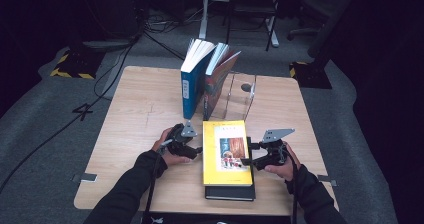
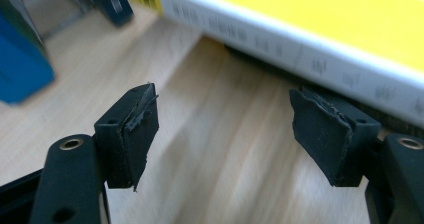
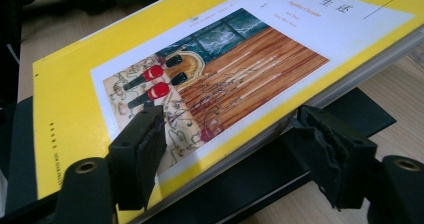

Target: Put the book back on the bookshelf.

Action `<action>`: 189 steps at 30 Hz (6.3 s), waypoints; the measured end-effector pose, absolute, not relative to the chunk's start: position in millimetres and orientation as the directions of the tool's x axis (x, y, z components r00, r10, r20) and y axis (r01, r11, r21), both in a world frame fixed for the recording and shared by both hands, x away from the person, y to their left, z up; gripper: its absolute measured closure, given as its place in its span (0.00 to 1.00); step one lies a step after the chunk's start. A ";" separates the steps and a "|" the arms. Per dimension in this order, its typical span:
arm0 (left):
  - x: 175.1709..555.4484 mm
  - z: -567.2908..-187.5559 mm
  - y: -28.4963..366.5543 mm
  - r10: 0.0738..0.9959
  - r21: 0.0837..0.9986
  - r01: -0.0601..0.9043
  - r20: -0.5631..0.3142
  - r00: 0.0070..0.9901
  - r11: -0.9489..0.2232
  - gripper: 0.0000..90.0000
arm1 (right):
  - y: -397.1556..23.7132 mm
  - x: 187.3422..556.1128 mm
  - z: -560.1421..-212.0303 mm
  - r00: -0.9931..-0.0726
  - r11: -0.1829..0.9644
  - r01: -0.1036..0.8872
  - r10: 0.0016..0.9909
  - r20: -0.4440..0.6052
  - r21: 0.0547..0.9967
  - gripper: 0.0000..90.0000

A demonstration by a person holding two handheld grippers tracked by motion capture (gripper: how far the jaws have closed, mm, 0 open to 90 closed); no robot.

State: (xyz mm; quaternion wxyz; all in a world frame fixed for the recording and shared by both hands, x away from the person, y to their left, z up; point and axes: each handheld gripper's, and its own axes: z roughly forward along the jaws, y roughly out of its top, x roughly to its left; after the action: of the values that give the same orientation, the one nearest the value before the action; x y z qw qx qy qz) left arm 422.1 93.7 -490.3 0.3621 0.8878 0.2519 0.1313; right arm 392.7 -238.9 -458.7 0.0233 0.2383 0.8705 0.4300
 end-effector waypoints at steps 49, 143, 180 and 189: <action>451.6 -448.5 81.7 0.475 0.848 0.306 -0.074 0.877 -0.433 0.80 | -217.6 407.6 -419.5 -0.931 0.413 0.207 0.361 0.049 0.887 0.83; 331.9 -441.5 36.4 0.283 0.904 0.081 0.046 0.958 -0.420 0.78 | -266.1 333.0 -418.1 -0.872 0.370 0.063 0.472 -0.130 0.927 0.50; 340.1 -360.0 11.1 0.246 0.940 -0.021 0.111 0.963 -0.342 0.83 | -263.9 335.0 -419.5 -0.871 0.367 0.082 0.478 -0.112 0.926 0.50; 347.0 -355.1 13.6 0.305 0.929 0.059 0.060 0.950 -0.366 0.83 | -272.8 335.1 -425.6 -0.867 0.414 0.133 0.490 -0.097 0.901 0.46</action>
State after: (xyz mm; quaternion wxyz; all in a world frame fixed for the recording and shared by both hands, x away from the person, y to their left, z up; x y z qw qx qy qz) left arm 347.0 13.6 -355.1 0.5520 0.8188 0.1111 0.1116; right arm 335.1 -272.8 -425.6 0.1756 0.1894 0.8222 0.5073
